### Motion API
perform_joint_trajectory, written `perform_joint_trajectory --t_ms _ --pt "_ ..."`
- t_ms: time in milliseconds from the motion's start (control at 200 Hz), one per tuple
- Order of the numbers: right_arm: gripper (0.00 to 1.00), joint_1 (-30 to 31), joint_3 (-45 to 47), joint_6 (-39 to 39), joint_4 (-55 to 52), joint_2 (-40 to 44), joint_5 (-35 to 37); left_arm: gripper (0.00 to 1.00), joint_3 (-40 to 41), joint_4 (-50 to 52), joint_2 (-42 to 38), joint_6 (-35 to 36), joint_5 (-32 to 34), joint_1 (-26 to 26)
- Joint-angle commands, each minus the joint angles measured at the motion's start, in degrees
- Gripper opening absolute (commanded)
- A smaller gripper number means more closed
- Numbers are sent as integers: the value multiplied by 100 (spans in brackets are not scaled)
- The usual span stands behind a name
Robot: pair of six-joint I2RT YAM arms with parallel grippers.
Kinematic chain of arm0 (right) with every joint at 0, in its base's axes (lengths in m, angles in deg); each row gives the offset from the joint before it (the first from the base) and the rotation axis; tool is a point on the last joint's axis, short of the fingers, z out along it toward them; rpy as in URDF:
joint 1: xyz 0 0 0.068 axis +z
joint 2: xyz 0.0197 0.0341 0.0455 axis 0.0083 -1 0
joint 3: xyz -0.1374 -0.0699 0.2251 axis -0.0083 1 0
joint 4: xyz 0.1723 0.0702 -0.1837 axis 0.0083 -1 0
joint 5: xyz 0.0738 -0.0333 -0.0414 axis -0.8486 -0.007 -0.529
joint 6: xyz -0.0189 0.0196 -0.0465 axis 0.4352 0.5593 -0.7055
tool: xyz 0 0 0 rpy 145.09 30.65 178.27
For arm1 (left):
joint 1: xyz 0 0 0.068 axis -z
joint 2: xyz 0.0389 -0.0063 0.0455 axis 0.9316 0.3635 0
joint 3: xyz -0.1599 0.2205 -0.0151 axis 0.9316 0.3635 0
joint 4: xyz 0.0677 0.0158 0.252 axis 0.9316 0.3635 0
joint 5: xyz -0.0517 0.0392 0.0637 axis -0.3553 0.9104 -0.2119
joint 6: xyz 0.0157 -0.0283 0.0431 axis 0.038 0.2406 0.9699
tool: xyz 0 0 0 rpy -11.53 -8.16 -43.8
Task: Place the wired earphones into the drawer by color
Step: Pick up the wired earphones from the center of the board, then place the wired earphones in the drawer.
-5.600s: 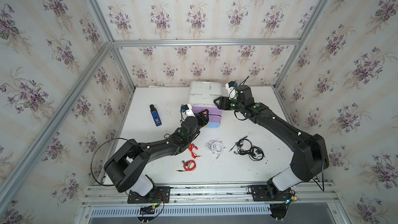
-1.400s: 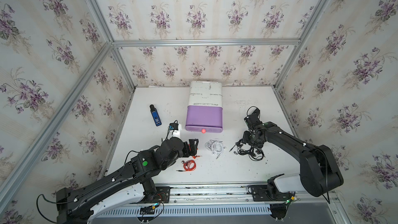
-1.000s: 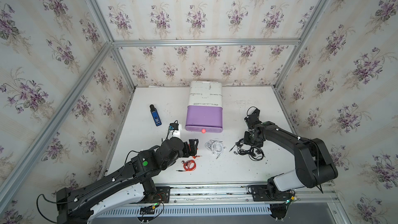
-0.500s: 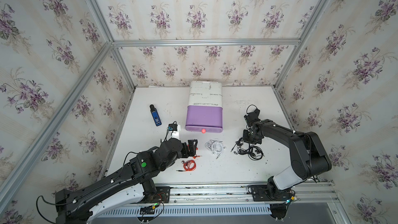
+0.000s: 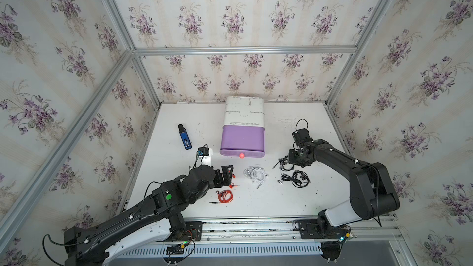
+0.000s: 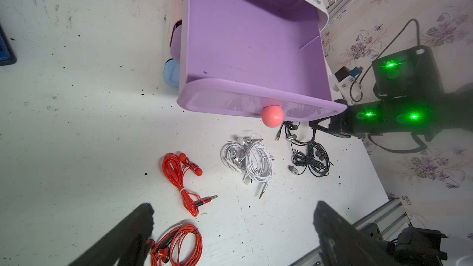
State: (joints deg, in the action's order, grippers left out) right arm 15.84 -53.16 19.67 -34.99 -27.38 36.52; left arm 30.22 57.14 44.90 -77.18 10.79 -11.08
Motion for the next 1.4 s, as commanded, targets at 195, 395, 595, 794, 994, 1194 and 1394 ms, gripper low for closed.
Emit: perform_joint_trajectory --t_ms 195,395,595,794,994,1194,1394 --pt "0 -6 -534 -209 -471 418 109 100 -9 54 -30 71 129 -4" --pt "0 -6 -937 -200 -723 764 111 100 -25 158 -128 85 192 -9" --pt "0 -6 -1469 -210 -1044 1104 -155 100 -25 263 -189 117 261 -5" --pt "0 -6 -2228 -77 -1412 1536 -836 100 -102 434 -354 223 464 -16" --pt "0 11 -2654 494 -1160 1999 -2003 100 -255 777 -601 462 776 -44" --pt "0 842 -2320 1827 255 2112 -2752 100 -253 890 -942 593 1122 -90" --pt "0 1933 -2147 2793 1637 1756 -2703 100 -326 1036 -1042 642 1170 -101"
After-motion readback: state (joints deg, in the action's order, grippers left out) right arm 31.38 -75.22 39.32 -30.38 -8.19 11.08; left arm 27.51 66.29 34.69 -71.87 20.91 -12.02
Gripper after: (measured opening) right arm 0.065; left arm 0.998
